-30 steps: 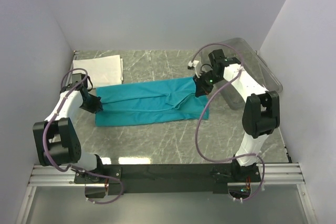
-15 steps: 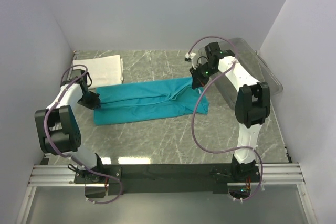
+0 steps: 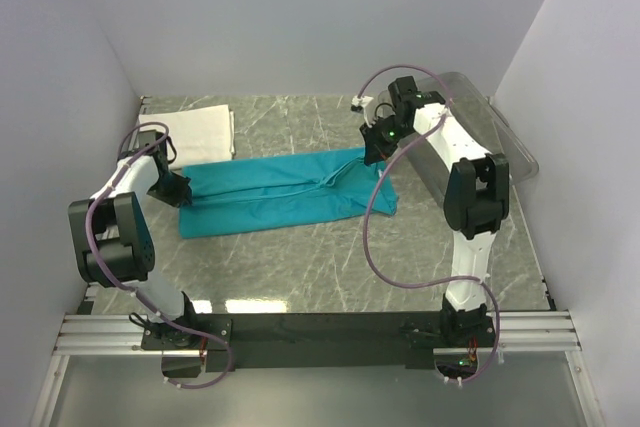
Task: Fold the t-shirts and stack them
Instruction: Fold the tshirt
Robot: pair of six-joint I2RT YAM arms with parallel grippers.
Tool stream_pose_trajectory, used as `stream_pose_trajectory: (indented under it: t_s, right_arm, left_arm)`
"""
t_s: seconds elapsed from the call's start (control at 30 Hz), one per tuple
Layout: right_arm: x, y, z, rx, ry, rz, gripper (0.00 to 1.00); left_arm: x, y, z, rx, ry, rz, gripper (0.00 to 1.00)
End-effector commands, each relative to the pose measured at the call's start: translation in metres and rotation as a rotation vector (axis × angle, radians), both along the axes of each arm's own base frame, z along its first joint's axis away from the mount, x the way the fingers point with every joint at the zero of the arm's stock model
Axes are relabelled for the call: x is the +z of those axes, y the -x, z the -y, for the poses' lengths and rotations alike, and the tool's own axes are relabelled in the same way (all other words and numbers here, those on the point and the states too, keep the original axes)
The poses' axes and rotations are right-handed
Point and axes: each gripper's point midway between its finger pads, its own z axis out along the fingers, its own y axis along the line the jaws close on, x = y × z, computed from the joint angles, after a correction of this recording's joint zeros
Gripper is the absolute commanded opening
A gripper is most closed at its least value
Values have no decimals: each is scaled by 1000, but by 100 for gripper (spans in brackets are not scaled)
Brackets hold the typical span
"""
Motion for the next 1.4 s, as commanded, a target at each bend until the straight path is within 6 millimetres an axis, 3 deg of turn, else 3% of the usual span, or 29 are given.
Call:
stream_pose_trajectory:
  t_s: [0.0, 0.6, 0.7, 0.73, 0.77, 0.8, 0.83, 0.93, 0.97, 1.03, 1.07, 1.1, 1.17, 1.2, 1.23, 1.3, 1.37]
  right_arm:
    - [9, -13, -4, -14, -3, 36, 0]
    - [3, -41, -22, -63, 10, 60, 0]
    - [-5, -62, -24, -209, 39, 86, 10]
    - [-4, -66, -28, -248, 37, 96, 16]
    - [-3, -73, -27, -307, 48, 114, 36]
    - [-1, -84, -29, -407, 31, 123, 42]
    - [0, -89, -28, -451, 66, 154, 46]
    - [14, -106, -22, -583, 74, 212, 55]
    - [19, -108, -25, -582, 60, 220, 56]
    - [25, -99, -30, -516, 49, 207, 57]
    - [31, -78, -54, -350, -66, 130, 55]
    - [25, -48, -57, -148, -52, 91, 53]
    - [23, -13, -71, 82, -113, 54, 44]
    - [15, 1, -71, 106, -84, 9, 40]
    - [1, 5, -71, 122, -51, -16, 27]
    - [-20, 14, -75, 147, 1, -57, 11]
    - [-31, 17, -81, 127, 17, -90, 5]
  left_arm:
    - [6, -12, -8, -3, -33, 32, 1]
    - [3, -15, -12, 11, -41, 26, 1]
    - [7, -19, -11, 2, -35, 34, 3]
    - [8, -20, -10, -6, -30, 33, 7]
    - [13, -24, -10, -13, -30, 48, 11]
    - [16, -25, -10, -24, -32, 54, 15]
    - [23, -27, -11, -25, -42, 70, 30]
    - [46, -33, -17, -38, -82, 141, 59]
    - [52, -34, -19, -57, -94, 158, 62]
    - [65, -35, -21, -74, -117, 198, 68]
    - [77, -38, -20, -93, -128, 245, 69]
    - [83, -38, -20, -142, -147, 265, 69]
    - [103, -40, -14, -238, -171, 357, 71]
    - [108, -38, -12, -261, -177, 382, 75]
    - [122, -34, -12, -267, -196, 427, 80]
    - [119, -26, -10, -283, -203, 433, 82]
    - [114, -16, -7, -281, -180, 434, 83]
